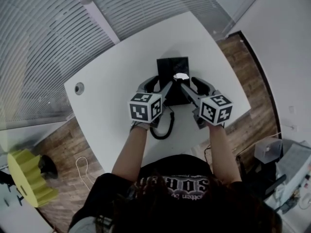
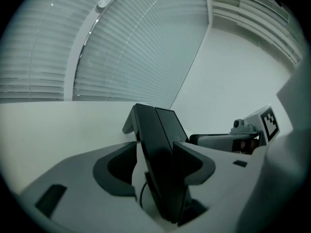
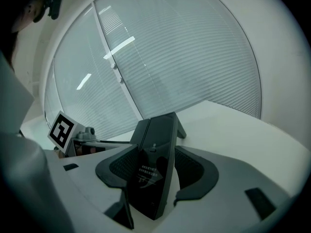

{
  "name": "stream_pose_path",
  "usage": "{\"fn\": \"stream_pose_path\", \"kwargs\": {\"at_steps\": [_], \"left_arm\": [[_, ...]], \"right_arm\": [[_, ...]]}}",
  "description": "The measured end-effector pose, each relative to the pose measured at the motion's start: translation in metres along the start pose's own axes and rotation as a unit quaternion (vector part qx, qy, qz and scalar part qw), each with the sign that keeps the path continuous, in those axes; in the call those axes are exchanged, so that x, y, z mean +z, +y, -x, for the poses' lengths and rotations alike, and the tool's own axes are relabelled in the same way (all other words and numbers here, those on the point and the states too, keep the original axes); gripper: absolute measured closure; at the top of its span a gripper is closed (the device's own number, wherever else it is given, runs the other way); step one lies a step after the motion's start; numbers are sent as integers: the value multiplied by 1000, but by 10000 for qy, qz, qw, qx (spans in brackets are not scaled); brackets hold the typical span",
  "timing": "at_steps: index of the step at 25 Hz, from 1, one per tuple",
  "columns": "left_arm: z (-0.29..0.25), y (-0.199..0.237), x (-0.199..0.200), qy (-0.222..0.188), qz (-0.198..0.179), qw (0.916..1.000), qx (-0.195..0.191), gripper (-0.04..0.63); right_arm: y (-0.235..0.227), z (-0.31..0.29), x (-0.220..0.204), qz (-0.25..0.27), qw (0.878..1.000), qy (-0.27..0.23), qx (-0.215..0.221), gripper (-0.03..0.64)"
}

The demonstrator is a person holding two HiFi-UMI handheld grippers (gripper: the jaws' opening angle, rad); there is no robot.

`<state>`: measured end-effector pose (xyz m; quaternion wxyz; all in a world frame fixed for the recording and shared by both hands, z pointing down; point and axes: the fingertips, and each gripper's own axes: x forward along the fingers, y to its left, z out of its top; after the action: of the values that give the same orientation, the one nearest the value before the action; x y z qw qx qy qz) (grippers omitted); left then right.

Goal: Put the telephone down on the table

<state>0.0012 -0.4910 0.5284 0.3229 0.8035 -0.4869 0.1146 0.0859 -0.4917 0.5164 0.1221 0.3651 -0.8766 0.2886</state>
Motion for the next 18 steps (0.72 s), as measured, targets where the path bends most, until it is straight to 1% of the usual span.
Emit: {"fn": "stream_pose_path", "kwargs": {"at_steps": [2,5,8,11,14,16,18], "left_arm": [[8,2,4,-59,-60,9999,80,368],[21,-3,14,-182,-127,9997,47,368],[33,-12,24,-356,-363,9987,39,374],[42,-21,29,-479,-633,9968,131,393],[51,-31,35,-613,-689,9957,130,429],[57,-37,39,-679,-738,9949,109,456],[60,-41,39,-661,-844,9942,125,480]], "right_arm": [[3,3,7,82,9999,-98,-56,368],[6,10,17,28,9992,-364,-162,370],[11,18,26,69,9982,-562,-216,377],[21,28,32,226,9972,-674,-235,410],[30,35,37,370,9956,-798,-310,465],[35,40,40,444,9945,-877,-373,493],[39,45,44,497,9928,-987,-467,508]]}}
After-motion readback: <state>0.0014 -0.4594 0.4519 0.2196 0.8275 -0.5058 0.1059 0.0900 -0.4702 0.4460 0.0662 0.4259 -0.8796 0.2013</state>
